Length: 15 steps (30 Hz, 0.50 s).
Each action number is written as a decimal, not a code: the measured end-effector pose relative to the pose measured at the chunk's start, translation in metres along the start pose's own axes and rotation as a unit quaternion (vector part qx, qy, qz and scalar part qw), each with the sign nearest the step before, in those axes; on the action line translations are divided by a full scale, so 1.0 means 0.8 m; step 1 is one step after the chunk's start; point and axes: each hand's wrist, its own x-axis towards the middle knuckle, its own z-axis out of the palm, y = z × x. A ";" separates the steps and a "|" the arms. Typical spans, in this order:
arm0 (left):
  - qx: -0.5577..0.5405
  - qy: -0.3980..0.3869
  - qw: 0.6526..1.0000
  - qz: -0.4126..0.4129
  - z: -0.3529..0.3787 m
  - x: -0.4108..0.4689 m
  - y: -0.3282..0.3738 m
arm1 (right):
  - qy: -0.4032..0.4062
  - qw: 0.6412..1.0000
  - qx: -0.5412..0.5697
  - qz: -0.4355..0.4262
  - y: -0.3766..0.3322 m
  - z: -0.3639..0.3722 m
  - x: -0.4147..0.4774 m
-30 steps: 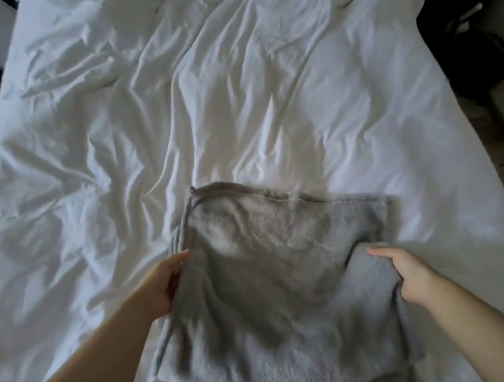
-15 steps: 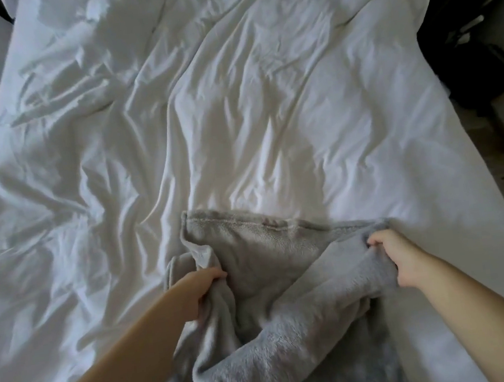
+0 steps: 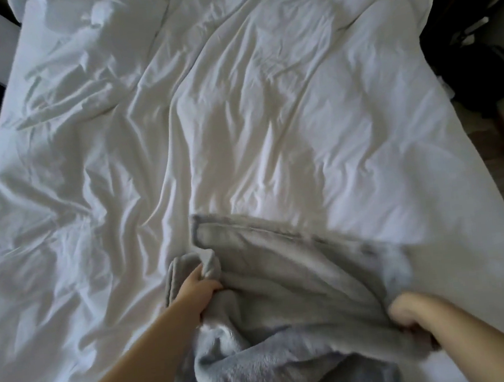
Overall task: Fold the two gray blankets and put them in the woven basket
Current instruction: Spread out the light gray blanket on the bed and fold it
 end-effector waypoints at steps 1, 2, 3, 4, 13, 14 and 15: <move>0.058 -0.009 0.997 0.040 0.007 -0.005 -0.004 | 0.054 0.996 -0.068 -0.005 0.004 0.009 0.000; 0.114 -0.021 0.990 0.081 0.016 -0.012 -0.006 | 0.113 0.991 -0.076 -0.003 -0.002 0.014 -0.003; 0.166 -0.042 0.978 0.119 0.024 -0.021 -0.007 | 0.192 0.979 -0.072 -0.020 -0.010 0.017 -0.008; 0.210 -0.072 0.963 0.153 0.034 -0.031 -0.009 | 0.273 0.958 -0.025 -0.081 -0.023 0.020 -0.016; 0.575 -0.129 0.737 0.331 0.086 -0.094 -0.048 | 0.001 0.937 -0.003 -0.349 -0.140 0.083 -0.081; 0.573 -0.138 0.730 0.346 0.086 -0.095 -0.050 | 0.001 0.935 -0.061 -0.349 -0.136 0.090 -0.076; 0.568 -0.150 0.723 0.364 0.085 -0.095 -0.052 | 0.009 0.930 -0.074 -0.360 -0.132 0.097 -0.069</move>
